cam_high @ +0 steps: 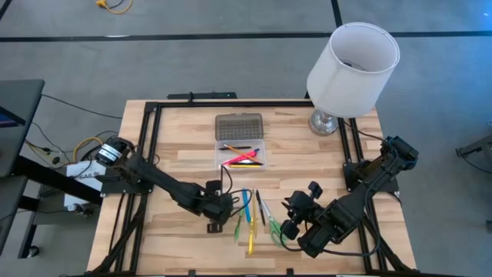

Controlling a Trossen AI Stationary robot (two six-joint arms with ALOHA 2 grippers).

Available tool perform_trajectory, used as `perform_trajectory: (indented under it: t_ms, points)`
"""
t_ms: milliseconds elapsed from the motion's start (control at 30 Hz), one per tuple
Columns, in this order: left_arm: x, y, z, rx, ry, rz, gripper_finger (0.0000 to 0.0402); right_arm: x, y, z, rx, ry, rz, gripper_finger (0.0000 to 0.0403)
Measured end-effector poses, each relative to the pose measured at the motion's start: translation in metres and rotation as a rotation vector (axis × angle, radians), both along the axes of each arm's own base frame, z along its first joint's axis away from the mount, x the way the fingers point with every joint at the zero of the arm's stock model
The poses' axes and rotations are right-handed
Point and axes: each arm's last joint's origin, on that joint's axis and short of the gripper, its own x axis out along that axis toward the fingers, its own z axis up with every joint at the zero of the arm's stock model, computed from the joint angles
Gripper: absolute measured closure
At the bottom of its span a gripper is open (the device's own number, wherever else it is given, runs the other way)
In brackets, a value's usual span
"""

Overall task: Pick & place school supplies into a supply box
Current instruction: Put the black transparent pen into the supply box

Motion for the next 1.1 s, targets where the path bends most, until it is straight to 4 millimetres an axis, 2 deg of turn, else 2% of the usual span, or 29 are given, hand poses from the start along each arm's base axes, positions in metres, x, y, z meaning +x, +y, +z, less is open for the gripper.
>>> perform_trajectory:
  t_ms: [133, 267, 433, 600, 733, 867, 1100]
  points:
    - [0.011, 0.014, 0.016, 0.086, -0.002, 0.024, 0.0383, 0.0, 0.0, 0.0, 0.0, 0.0, -0.001, 0.0335]
    - [0.023, 0.039, 0.03, 0.157, -0.007, 0.065, 0.0383, 0.0, 0.0, 0.0, 0.0, 0.0, -0.001, 0.0335]
    - [0.037, 0.085, 0.039, 0.226, -0.012, 0.126, 0.0383, 0.0, 0.0, 0.0, -0.001, -0.002, -0.001, 0.0335]
    - [0.04, 0.137, 0.039, 0.256, 0.026, 0.177, 0.0383, 0.002, -0.002, 0.0, 0.004, -0.009, -0.01, 0.0335]
    - [0.043, 0.168, 0.04, 0.236, 0.007, 0.207, 0.0383, 0.005, -0.003, 0.001, 0.012, -0.023, -0.021, 0.0335]
    - [0.045, 0.188, 0.042, 0.204, -0.039, 0.223, 0.0373, 0.008, -0.005, 0.001, 0.021, -0.034, -0.031, 0.0335]
    - [0.044, 0.203, 0.043, 0.182, -0.049, 0.226, 0.0361, 0.009, -0.006, 0.001, 0.021, -0.034, -0.035, 0.0335]
